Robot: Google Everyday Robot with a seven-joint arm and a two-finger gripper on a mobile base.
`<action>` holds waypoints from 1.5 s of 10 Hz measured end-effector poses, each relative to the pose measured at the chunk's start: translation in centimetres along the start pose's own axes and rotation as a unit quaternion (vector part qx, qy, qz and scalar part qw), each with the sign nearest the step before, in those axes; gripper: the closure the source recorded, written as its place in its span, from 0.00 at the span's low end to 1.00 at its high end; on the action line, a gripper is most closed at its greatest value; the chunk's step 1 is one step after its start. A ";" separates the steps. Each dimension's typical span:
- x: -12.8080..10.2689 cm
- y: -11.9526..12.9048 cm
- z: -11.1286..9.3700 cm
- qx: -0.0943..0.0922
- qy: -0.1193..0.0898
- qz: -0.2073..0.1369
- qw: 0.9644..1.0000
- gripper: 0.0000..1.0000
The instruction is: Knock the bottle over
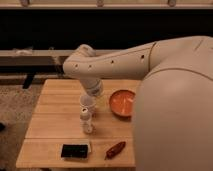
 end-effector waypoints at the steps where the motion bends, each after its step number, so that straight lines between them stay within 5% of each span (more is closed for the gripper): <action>1: 1.7 -0.5 -0.3 -0.007 0.014 -0.027 1.000 0.20; 3: 4.5 -1.9 -0.9 -0.016 0.042 -0.070 0.997 0.20; 6: 8.7 -3.1 -0.9 -0.030 0.083 -0.142 0.986 0.20; 15: 9.1 -0.5 1.2 -0.108 0.128 -0.231 0.958 0.20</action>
